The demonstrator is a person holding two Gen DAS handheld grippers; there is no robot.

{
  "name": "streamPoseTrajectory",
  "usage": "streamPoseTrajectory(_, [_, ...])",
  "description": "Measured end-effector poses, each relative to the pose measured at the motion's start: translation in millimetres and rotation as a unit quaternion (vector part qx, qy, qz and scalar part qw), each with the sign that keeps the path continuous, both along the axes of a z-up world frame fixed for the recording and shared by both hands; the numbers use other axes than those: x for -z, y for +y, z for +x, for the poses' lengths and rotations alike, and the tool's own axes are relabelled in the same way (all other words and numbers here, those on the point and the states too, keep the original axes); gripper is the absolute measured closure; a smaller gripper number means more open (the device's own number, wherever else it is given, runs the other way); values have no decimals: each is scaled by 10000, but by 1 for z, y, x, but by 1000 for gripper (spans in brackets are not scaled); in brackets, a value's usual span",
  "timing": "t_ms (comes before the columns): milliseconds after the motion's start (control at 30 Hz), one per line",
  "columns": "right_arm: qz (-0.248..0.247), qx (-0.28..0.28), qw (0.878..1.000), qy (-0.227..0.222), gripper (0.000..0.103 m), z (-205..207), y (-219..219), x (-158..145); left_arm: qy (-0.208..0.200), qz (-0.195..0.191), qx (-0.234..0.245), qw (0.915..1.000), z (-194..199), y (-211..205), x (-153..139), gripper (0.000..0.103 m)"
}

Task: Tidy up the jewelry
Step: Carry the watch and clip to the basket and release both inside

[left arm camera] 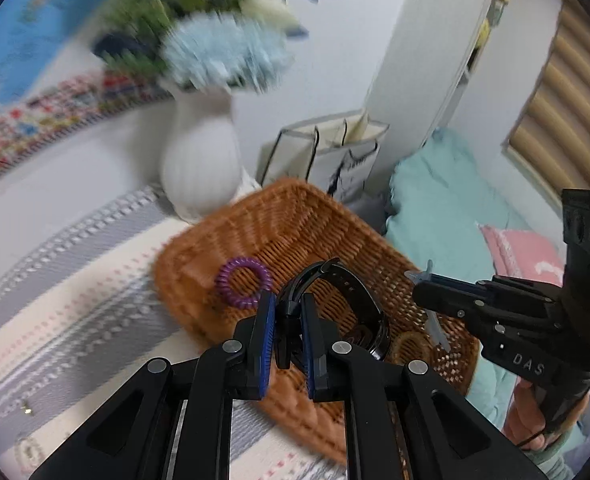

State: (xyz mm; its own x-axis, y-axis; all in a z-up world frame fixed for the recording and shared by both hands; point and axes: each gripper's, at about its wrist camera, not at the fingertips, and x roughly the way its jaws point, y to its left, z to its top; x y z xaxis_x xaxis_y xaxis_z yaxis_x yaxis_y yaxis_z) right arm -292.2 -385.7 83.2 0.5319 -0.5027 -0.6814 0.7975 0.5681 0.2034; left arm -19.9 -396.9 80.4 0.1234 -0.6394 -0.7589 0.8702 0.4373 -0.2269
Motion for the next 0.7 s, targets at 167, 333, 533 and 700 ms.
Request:
streamPoseTrajectory(167, [207,111,9996,166,91,-4,-16,20,140,189,58,9997,3,-24,22,90])
streamPoseTrajectory(333, [279,229,9990,260,90,-8,-24,26,76,103,104,9999,3,-28,23,89])
streamPoseTrajectory(533, [299,166,9992,219,72,-7,-19,21,100,-89,201,9997,3,-9,3,67])
streamPoseTrajectory(700, [207,45,9997,117,70,-1,-3,11,-166,-96,144,9997,-3,24,-10,64])
